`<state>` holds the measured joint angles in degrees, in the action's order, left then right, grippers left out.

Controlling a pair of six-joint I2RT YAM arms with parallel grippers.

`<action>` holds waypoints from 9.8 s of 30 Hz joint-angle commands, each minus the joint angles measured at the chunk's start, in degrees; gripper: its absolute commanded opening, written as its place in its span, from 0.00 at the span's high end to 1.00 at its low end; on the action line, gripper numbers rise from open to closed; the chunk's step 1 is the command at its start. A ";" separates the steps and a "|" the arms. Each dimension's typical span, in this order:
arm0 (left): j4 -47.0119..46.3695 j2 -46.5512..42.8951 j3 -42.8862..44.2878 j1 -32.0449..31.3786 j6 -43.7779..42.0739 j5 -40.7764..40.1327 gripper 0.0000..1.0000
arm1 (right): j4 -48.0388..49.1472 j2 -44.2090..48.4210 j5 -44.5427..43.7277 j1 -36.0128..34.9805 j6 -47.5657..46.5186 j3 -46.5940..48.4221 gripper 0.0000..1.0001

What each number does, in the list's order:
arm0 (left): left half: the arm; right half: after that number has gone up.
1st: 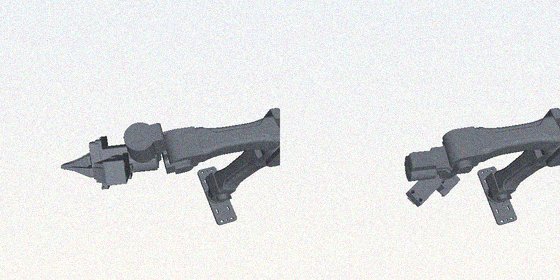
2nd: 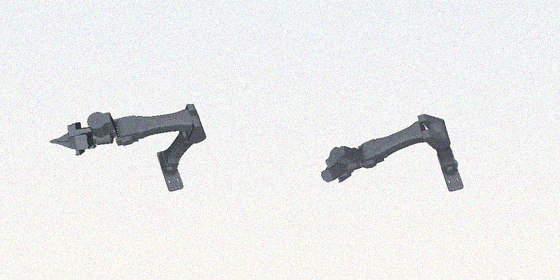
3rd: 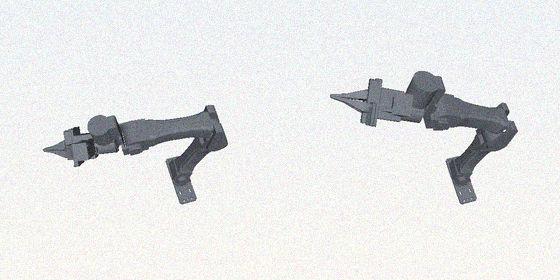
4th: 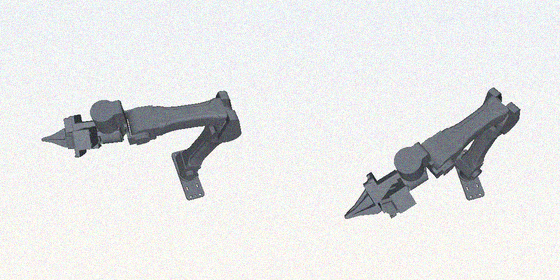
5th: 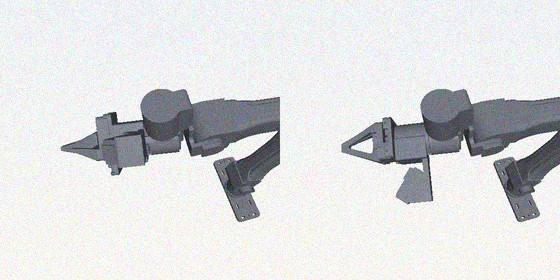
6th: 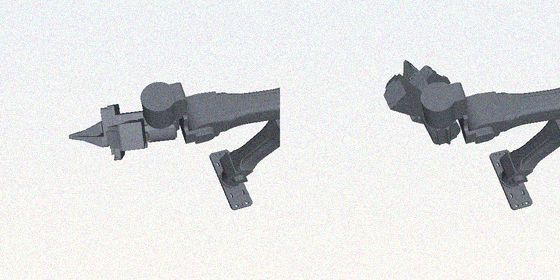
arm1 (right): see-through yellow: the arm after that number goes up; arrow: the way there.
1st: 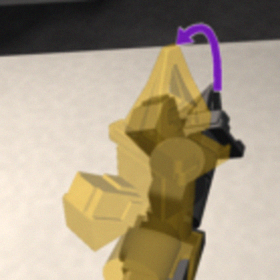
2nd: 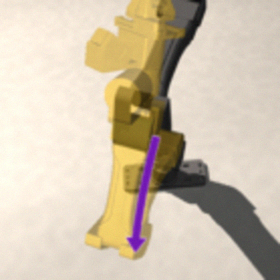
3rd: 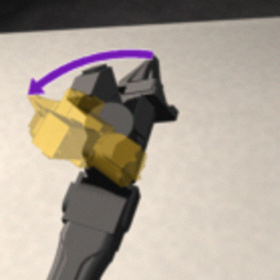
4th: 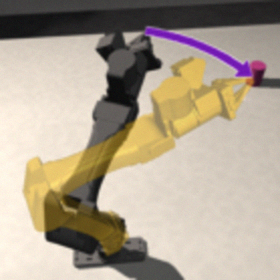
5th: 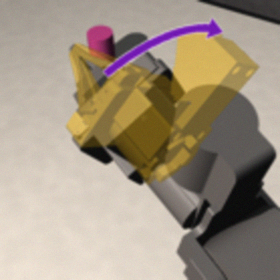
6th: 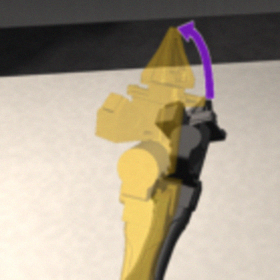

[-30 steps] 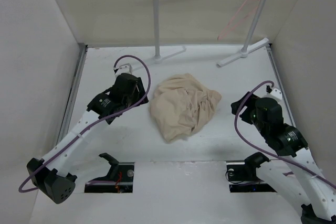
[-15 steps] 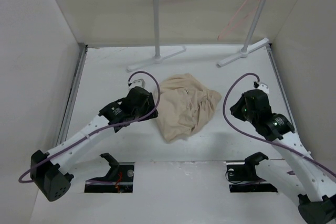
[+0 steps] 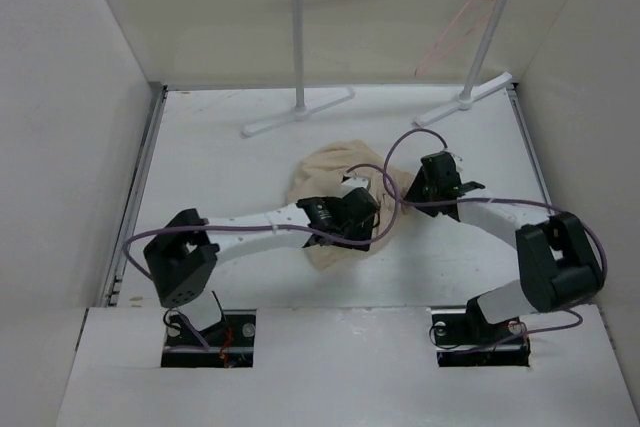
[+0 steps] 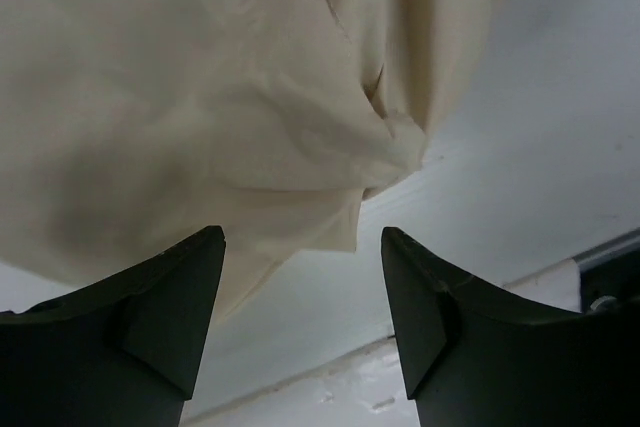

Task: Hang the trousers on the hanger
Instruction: Flatten out the trousers at the center of the board.

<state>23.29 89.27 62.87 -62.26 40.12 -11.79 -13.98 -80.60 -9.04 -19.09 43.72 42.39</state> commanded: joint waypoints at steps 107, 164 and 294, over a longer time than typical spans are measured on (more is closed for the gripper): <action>11.85 -22.22 42.83 75.40 13.23 4.15 1.00 | -27.07 19.86 0.86 5.52 -1.72 57.26 0.96; -9.75 -6.24 -8.30 15.98 14.82 5.10 0.44 | -20.21 33.66 2.80 8.42 0.75 11.84 0.94; -0.52 5.48 -0.55 13.44 3.65 -2.88 0.54 | -35.33 25.93 -6.18 -4.50 16.74 -6.44 0.86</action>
<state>23.51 95.92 63.61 -49.41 44.18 -13.45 -48.23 -54.92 -19.03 -22.70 55.99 37.65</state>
